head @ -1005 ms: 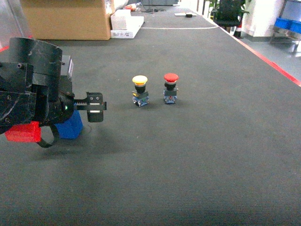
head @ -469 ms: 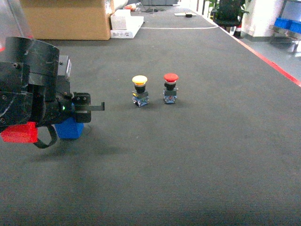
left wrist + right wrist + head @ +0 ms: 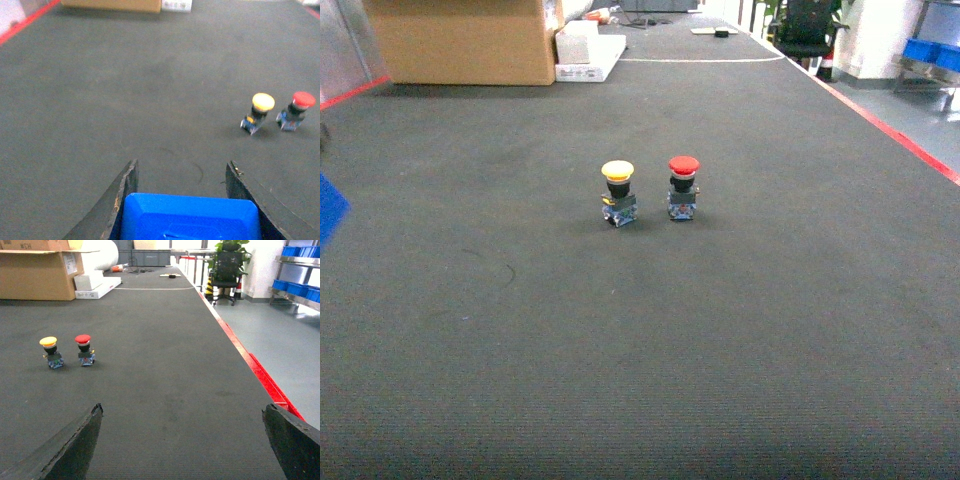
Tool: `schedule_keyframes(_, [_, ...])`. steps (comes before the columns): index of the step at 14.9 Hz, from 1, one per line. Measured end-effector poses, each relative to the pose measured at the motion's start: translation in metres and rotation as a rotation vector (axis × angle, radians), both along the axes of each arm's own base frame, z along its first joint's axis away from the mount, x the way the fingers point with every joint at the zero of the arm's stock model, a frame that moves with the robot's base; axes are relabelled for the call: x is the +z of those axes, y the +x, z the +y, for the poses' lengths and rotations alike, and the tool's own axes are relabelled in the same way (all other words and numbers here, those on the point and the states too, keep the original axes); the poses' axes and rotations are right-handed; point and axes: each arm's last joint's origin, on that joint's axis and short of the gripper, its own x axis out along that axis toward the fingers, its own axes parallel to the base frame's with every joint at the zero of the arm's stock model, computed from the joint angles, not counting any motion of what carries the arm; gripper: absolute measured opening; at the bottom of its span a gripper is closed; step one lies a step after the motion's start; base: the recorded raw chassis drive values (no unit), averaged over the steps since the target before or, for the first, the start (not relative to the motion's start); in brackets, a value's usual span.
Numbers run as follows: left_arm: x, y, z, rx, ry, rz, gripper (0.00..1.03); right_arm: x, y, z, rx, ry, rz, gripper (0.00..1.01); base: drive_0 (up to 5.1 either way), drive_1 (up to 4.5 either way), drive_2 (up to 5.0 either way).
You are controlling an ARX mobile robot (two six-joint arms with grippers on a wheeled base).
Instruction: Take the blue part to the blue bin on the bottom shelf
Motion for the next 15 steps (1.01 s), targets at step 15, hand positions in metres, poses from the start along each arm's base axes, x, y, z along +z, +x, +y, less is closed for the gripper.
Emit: schedule_keyframes(15, [0.026,-0.132,0.018,-0.016,-0.047,-0.096,0.43,0.000,0.000,0.000,0.000,0.000,0.000,0.98,0.0,0.00,0.0])
